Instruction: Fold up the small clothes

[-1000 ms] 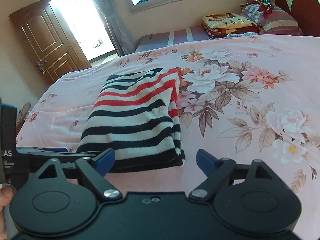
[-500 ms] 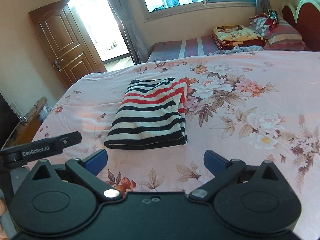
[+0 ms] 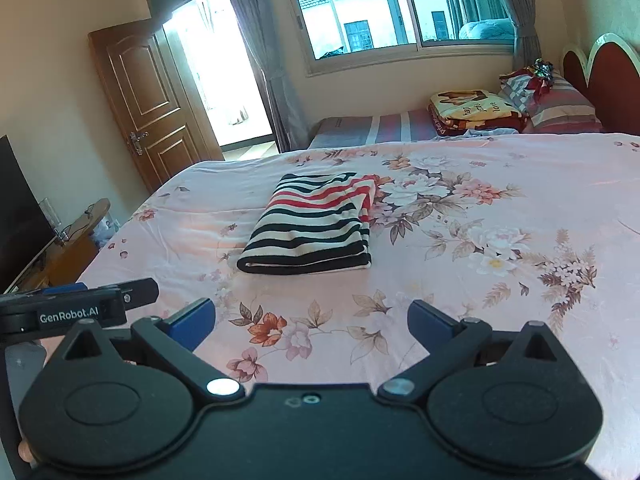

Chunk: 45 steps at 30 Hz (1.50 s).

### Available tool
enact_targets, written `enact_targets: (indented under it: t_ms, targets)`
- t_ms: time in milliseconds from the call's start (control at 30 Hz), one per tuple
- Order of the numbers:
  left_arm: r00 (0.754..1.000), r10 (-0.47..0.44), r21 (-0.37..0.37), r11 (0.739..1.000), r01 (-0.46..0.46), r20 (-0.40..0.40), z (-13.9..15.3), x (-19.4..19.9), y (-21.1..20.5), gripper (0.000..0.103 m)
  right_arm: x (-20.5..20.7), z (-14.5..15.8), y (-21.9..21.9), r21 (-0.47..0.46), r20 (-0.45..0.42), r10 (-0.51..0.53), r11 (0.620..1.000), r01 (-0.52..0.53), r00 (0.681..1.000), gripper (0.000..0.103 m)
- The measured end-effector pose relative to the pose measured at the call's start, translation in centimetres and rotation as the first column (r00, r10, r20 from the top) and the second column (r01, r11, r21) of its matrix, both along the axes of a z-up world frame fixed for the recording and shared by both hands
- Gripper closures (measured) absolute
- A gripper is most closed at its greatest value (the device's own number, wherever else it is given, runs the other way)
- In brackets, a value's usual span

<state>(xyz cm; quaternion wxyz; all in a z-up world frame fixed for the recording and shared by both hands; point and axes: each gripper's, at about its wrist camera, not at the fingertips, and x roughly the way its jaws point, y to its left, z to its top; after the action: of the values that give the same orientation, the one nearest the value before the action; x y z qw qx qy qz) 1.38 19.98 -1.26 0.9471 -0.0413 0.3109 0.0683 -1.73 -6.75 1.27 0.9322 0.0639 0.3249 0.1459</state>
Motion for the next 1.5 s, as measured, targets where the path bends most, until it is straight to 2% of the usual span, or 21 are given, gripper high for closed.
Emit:
enact_targets:
  t_ms: [200,433,533,700,1067,1500]
  targets:
    - [0.999,0.032,0.002,0.999,-0.032,0.035,1.0,-2.6,-0.9,0.0,-2.3,1.2,-0.6,-0.036,0.051,-0.035,0.999,0.037,0.998,0.001]
    - [0.998,-0.009,0.093,0.996,0.004,0.06,2.1,-4.6,-2.6,0.0,-4.1,2.5,-1.1,-0.078,0.124,-0.071,0.994,0.081,0.99,0.001]
    - [0.997,-0.036,0.07,0.997,0.032,0.065,2.6,-5.5,-2.9,0.0,-4.7,2.8,-1.1,-0.089,0.148,-0.073,0.992,0.087,0.986,0.001]
    - [0.996,-0.02,0.074,0.997,0.014,0.087,3.1,-6.4,-2.9,0.0,-5.3,3.2,-1.0,-0.081,0.162,-0.072,0.993,0.086,0.984,0.001]
    - [0.999,-0.029,0.041,0.999,0.027,0.035,2.5,-6.2,-2.4,0.0,-5.8,3.2,-0.7,-0.1,0.17,-0.076,0.99,0.094,0.982,0.001]
    - [1.0,0.01,0.05,0.999,-0.011,0.028,2.4,-6.0,-1.3,0.0,-5.5,2.8,0.0,-0.131,0.17,-0.118,0.981,0.141,0.978,0.001]
